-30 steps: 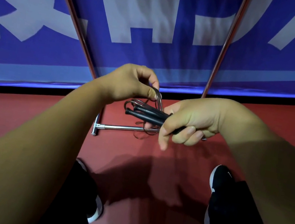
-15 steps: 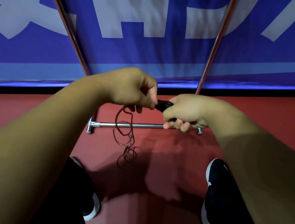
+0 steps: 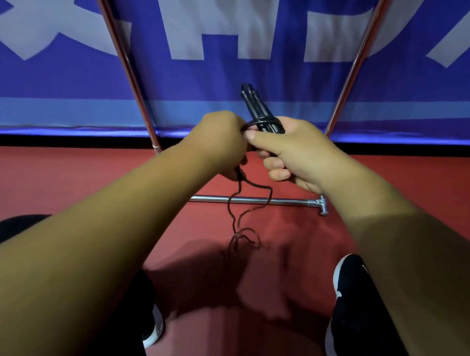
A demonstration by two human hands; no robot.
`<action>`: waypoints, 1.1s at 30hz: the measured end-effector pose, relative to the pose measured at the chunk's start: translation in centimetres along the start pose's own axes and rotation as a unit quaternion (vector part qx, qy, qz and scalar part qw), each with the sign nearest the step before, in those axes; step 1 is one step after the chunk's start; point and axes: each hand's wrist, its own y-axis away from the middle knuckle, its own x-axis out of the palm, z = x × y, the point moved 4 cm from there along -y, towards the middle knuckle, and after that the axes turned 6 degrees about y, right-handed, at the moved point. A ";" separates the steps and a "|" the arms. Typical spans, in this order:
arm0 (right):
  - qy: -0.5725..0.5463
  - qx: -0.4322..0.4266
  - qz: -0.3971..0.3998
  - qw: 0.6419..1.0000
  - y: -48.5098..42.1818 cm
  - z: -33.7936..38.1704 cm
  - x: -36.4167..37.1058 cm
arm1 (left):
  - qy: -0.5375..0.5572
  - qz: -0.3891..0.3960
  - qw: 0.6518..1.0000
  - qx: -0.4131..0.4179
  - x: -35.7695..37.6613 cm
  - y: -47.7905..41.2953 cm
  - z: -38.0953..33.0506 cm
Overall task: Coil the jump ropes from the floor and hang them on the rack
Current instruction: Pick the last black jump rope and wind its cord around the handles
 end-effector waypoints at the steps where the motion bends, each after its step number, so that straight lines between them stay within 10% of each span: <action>1: -0.017 -0.006 0.010 1.000 0.2 0.3 0.0 | 0.050 0.000 0.999 0.002 -0.1 0.0 0.2; 5: -0.097 0.016 -0.041 0.994 0.4 1.0 -0.7 | 0.300 0.074 0.951 0.004 -0.5 0.4 0.6; 10: -0.140 0.036 -0.081 0.986 0.5 1.2 -2.1 | 0.185 0.171 0.962 0.101 -1.2 0.9 0.5; 16: -0.131 0.029 -0.055 0.989 0.5 1.4 -1.9 | 0.005 -0.064 0.993 0.100 -1.6 1.3 -0.3; 19: -0.132 0.019 -0.067 0.989 0.5 1.6 -2.0 | 0.091 -0.155 0.981 0.069 -2.0 1.2 -0.1; 25: -0.128 0.016 -0.105 0.986 0.4 1.4 -3.1 | 0.291 0.041 0.955 0.031 -1.7 0.6 0.5; 33: -0.102 0.000 -0.099 0.990 0.1 1.2 -3.4 | 0.287 0.169 0.942 0.032 -2.8 1.4 1.6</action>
